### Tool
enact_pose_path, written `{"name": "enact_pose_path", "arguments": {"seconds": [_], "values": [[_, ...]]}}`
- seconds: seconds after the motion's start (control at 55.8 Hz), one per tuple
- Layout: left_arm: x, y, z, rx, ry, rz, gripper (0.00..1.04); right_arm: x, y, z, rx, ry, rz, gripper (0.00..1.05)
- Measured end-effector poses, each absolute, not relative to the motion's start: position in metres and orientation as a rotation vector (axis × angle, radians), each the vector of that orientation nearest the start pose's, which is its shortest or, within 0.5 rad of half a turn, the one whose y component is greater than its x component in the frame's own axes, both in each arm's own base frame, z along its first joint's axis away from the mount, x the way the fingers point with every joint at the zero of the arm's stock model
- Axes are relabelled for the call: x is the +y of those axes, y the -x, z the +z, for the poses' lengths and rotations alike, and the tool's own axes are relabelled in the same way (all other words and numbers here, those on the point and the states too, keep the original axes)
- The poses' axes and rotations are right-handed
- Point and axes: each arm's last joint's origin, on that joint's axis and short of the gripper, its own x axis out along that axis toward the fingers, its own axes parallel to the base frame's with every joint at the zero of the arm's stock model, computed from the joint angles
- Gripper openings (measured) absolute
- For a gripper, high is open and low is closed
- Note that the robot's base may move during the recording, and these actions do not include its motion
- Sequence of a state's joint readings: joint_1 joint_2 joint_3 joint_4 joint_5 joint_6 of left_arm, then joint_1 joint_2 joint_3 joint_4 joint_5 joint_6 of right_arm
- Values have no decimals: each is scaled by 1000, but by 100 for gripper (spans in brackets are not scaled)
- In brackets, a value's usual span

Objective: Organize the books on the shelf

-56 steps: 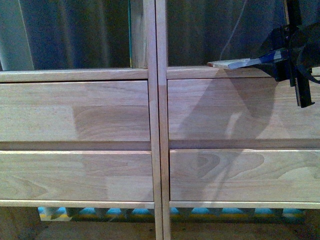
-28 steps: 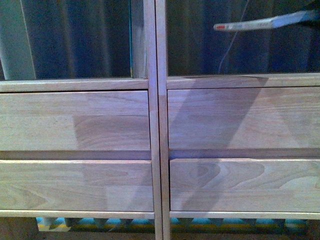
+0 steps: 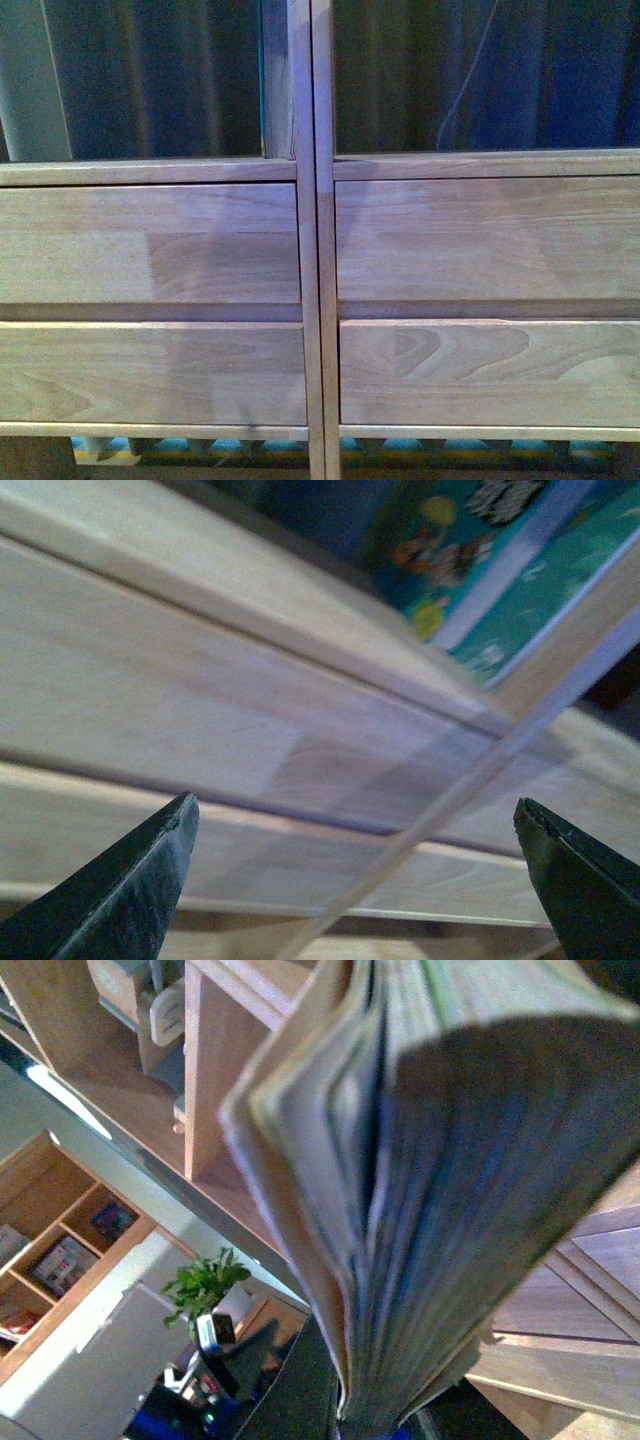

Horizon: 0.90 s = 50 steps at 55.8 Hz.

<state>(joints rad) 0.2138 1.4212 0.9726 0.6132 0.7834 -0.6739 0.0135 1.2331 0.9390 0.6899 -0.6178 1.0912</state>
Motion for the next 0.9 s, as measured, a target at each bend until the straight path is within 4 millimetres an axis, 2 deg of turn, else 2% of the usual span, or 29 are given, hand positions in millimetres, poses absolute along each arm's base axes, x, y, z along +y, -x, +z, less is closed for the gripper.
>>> {"name": "enact_pose_path", "arguments": {"seconds": [0.197, 0.448, 0.609, 0.896], "values": [[6, -317, 368, 4, 673, -812, 97, 31, -277, 370, -6, -872, 786, 7], [-45, -323, 376, 31, 728, -944, 97, 39, -281, 369, -32, -871, 876, 7], [-59, -330, 378, 35, 779, -979, 97, 44, -277, 372, -38, -886, 982, 7], [-75, -321, 388, -22, 797, -1102, 97, 48, -273, 354, 18, -897, 1046, 7]]}}
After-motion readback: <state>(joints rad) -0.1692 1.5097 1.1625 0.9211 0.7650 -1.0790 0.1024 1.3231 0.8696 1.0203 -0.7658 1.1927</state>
